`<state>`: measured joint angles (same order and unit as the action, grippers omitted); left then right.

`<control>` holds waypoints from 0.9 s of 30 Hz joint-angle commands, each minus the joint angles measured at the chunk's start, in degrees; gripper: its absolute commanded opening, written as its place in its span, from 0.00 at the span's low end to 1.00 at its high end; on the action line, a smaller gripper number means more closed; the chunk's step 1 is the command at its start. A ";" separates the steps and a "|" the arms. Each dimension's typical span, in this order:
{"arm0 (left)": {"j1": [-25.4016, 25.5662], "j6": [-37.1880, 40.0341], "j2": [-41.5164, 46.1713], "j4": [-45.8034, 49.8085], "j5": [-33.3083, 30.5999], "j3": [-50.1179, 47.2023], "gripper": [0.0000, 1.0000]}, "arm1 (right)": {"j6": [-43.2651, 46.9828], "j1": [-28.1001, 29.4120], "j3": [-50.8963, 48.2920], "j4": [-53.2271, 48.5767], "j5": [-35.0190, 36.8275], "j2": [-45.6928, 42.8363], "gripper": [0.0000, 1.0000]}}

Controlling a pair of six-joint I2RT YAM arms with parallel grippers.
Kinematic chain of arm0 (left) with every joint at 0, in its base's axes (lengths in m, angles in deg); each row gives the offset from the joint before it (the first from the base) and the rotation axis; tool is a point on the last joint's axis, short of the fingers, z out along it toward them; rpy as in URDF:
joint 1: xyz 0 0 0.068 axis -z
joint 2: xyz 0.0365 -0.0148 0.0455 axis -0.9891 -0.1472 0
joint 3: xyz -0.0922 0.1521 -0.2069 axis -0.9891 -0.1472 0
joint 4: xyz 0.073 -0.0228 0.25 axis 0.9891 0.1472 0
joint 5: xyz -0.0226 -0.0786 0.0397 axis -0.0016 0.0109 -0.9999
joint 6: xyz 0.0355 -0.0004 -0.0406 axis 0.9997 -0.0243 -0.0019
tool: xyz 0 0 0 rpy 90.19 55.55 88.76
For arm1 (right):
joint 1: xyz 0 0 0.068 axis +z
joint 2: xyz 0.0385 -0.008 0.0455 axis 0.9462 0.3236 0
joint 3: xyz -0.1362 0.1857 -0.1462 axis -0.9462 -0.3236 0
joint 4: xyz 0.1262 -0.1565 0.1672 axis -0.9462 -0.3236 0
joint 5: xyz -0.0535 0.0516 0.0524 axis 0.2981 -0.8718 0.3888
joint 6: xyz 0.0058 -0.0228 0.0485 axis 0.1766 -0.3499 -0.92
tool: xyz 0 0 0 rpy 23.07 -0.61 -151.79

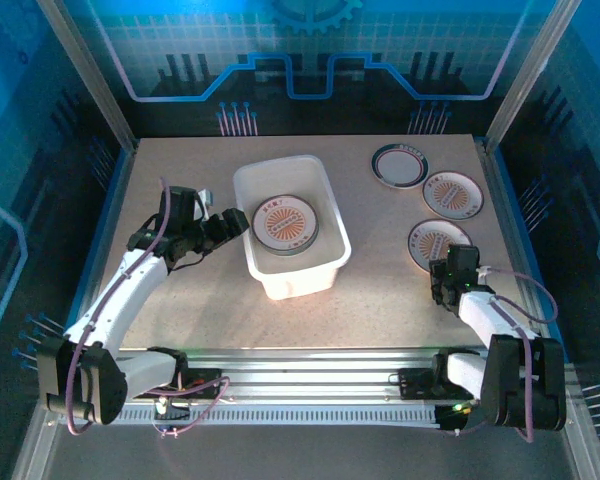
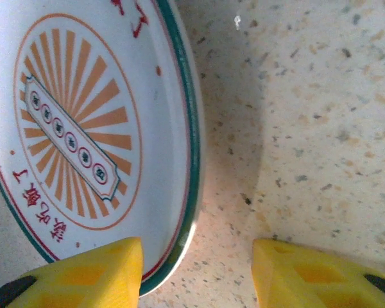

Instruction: Place the plates into the plastic bin on the countertop

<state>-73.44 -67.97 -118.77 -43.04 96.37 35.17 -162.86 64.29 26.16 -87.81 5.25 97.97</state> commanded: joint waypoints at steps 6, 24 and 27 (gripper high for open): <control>-0.16 0.50 -0.83 -0.18 -1.02 0.90 0.80 | -0.49 -0.95 1.53 7.06 0.39 0.81 0.49; -0.15 0.57 -2.08 0.13 -1.16 1.35 0.80 | -1.21 -1.34 0.19 15.77 0.67 10.28 0.45; -0.11 0.58 -2.22 0.13 -1.28 1.40 0.80 | -0.58 -1.34 0.14 15.93 2.32 10.73 0.39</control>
<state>-73.44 -67.97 -120.45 -43.04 96.00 35.17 -164.06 63.90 26.24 -78.19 4.24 105.93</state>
